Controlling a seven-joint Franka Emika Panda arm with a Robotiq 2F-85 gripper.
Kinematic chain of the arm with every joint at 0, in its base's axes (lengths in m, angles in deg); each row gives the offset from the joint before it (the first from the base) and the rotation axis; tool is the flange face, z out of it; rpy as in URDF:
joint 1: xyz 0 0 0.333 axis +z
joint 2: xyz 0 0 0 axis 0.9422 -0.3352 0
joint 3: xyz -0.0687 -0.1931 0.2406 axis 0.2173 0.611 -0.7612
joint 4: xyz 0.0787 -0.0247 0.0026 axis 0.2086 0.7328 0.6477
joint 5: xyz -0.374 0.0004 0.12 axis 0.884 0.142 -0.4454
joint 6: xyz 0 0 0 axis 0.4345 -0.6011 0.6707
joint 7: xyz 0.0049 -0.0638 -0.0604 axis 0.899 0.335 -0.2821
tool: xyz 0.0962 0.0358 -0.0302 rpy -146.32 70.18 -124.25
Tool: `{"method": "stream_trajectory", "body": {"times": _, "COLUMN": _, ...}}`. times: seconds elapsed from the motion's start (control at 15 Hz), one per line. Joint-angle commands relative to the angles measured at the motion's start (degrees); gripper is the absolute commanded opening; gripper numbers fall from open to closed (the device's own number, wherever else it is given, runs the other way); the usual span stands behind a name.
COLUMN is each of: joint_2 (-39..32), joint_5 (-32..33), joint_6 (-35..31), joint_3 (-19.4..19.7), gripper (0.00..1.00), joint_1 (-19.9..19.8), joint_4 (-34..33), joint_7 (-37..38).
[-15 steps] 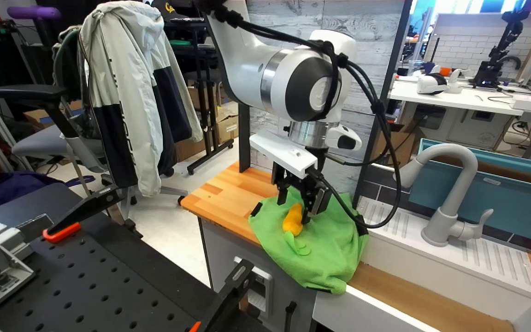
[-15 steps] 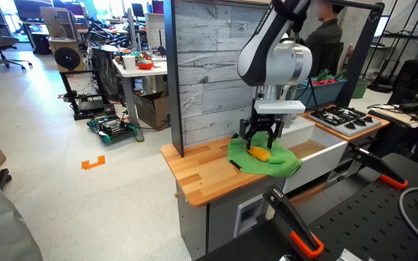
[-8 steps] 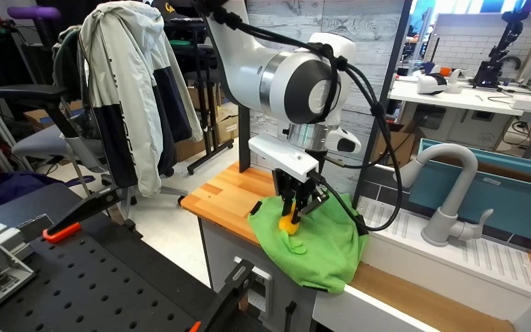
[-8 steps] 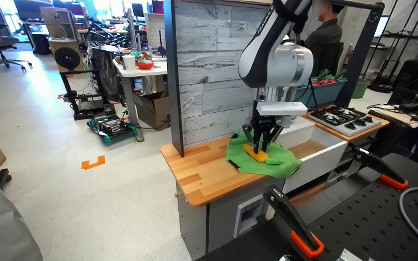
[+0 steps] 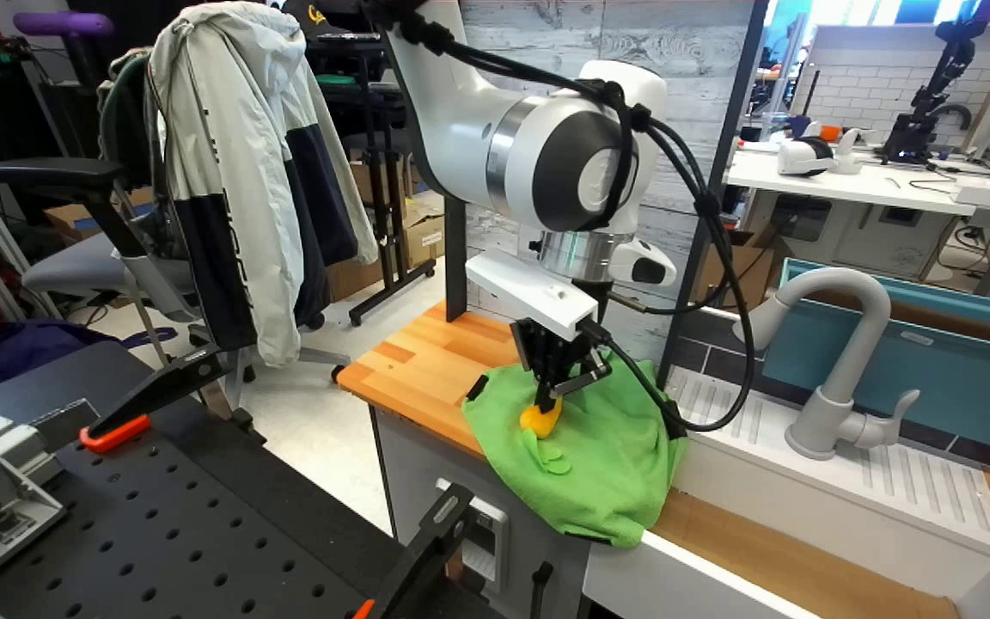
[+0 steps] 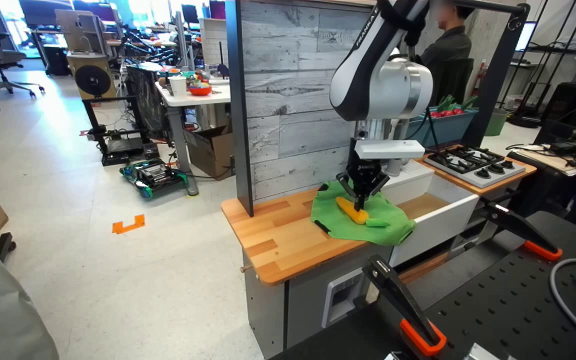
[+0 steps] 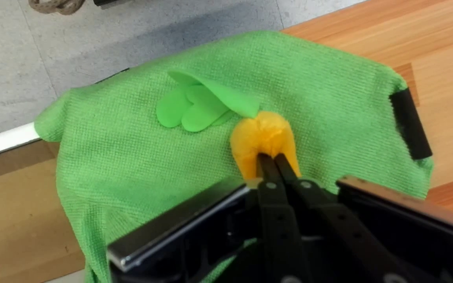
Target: Move the carrot plush toy off the green towel and place it on the counter top
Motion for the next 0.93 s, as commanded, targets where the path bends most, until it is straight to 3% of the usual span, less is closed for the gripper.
{"method": "stream_trajectory", "body": {"times": 0.0, "joint_2": 2.51, "joint_5": -0.55, "joint_6": -0.34, "joint_3": -1.14, "gripper": 0.01, "joint_1": -1.57, "joint_4": 1.72, "joint_7": -1.50}}
{"method": "stream_trajectory", "body": {"times": 0.87, "joint_2": 10.96, "joint_5": -0.20, "joint_6": -1.39, "joint_3": -3.29, "gripper": 0.01, "joint_1": 1.31, "joint_4": 5.94, "joint_7": -0.45}}
